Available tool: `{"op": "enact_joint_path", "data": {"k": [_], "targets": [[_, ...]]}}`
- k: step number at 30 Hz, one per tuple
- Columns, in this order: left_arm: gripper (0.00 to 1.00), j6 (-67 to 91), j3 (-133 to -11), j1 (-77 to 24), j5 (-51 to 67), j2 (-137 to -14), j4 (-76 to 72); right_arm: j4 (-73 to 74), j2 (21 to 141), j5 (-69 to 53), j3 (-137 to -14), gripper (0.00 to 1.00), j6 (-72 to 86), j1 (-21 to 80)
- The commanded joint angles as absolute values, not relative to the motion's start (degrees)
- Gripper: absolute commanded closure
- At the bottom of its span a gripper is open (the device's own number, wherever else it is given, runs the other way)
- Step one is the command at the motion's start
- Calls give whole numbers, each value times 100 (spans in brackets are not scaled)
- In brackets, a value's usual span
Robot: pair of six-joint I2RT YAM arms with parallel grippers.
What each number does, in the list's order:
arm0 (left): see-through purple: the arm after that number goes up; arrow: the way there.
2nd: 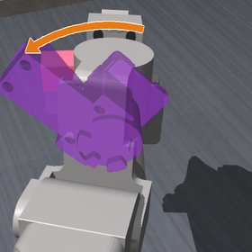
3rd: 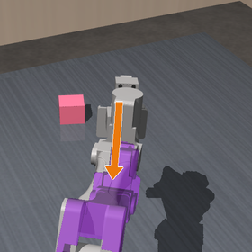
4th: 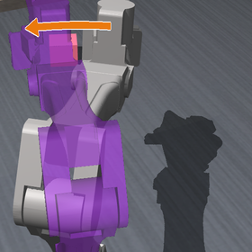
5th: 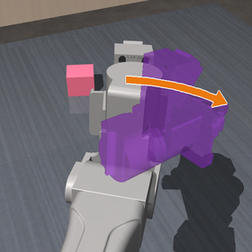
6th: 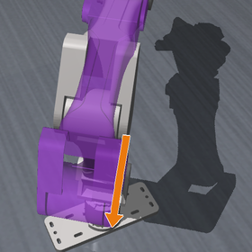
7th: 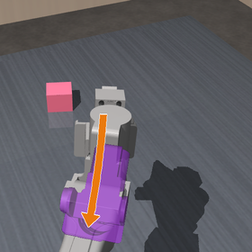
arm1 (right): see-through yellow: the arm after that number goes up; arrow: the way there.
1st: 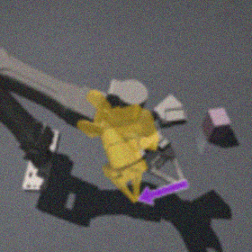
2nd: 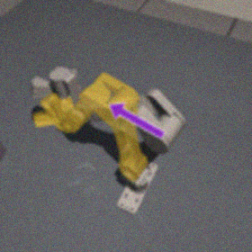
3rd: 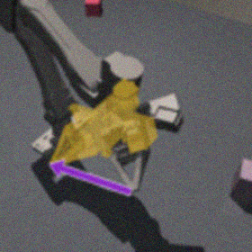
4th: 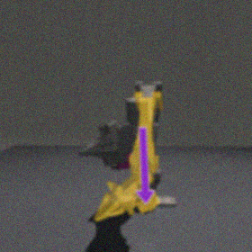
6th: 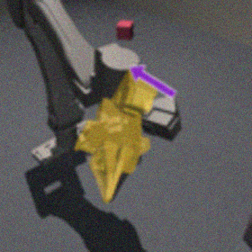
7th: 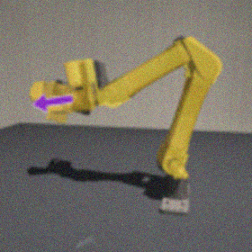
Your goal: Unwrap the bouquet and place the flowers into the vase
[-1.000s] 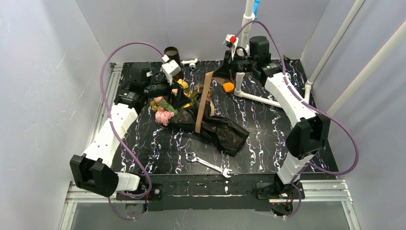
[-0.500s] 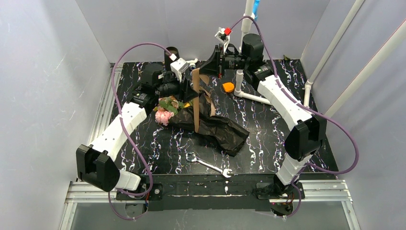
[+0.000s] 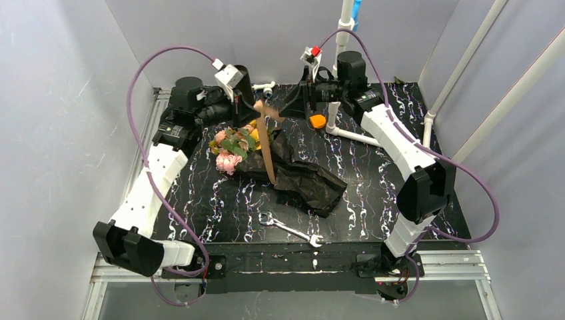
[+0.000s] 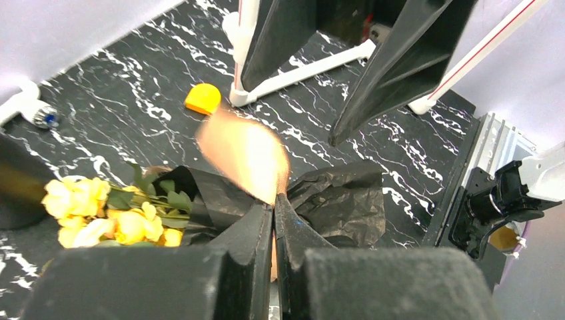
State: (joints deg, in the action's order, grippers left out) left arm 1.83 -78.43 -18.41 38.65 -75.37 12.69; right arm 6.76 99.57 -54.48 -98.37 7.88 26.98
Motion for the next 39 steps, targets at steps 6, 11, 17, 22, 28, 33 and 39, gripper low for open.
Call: {"op": "enact_joint_path", "data": {"k": [6, 11, 17, 22, 28, 33, 39], "targets": [[100, -143, -8835, -1613, 4584, -7201, 1966, 2384, 9627, -5165, -9526, 9, -932, 2419], [100, -205, -9539, -1614, 4677, -7449, 2215, 2424, 9484, -5110, -9136, 7, -1159, 2426], [100, -250, -10274, -1608, 4648, -7717, 2576, 1982, 9108, -5083, -8432, 3, -1094, 2435], [100, -158, -10652, -1612, 4190, -7799, 2632, 1628, 8869, -5074, -7966, 2, -943, 2450], [100, 241, -11111, -1611, 3983, -7985, 2612, 1185, 8756, -4899, -7649, 2, -807, 2689], [100, 345, -11224, -1610, 3771, -7985, 2463, 732, 8801, -4724, -7458, 2, -714, 2962], [100, 134, -11537, -1616, 3062, -8001, 2820, 77, 8903, -4656, -7347, 2, -411, 3329]]}}
